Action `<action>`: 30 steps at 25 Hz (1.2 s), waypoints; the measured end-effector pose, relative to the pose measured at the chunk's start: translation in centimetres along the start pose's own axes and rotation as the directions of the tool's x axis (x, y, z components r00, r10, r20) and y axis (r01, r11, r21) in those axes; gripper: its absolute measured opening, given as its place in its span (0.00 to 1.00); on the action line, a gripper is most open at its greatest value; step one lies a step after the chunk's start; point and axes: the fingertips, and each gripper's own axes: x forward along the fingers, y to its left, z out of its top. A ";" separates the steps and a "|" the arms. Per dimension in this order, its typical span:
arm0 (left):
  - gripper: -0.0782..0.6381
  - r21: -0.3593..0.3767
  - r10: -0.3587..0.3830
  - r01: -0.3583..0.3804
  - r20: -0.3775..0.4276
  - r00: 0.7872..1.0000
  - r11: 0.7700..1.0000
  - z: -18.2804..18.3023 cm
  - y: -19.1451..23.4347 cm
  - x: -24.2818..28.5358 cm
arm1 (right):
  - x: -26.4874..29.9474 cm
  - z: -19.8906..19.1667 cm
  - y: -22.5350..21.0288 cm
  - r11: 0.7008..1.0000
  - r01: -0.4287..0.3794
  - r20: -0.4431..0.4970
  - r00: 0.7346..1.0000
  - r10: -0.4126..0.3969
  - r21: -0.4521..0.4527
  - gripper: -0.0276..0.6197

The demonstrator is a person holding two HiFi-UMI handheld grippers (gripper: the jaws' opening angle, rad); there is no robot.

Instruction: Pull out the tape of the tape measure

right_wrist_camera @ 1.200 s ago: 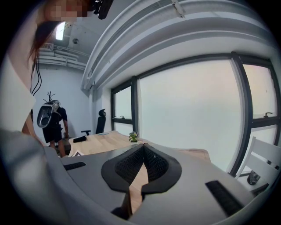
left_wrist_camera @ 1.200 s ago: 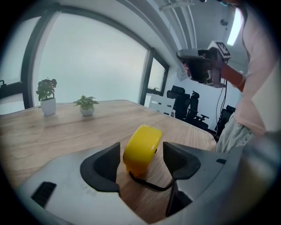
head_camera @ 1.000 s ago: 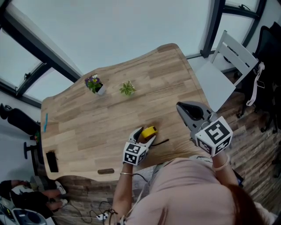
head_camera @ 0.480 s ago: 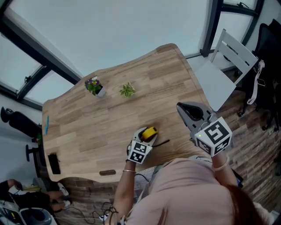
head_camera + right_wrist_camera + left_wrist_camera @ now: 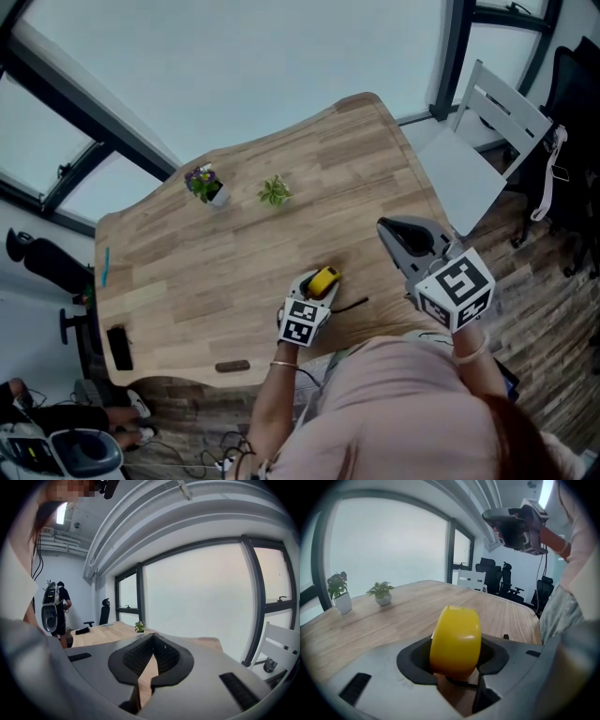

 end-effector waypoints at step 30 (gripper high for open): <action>0.37 -0.103 0.130 -0.115 0.148 0.980 0.988 10.9 0.0 -6.2 | 1.2 -1.8 2.1 0.991 -0.135 -0.006 0.991 0.136 0.021 0.04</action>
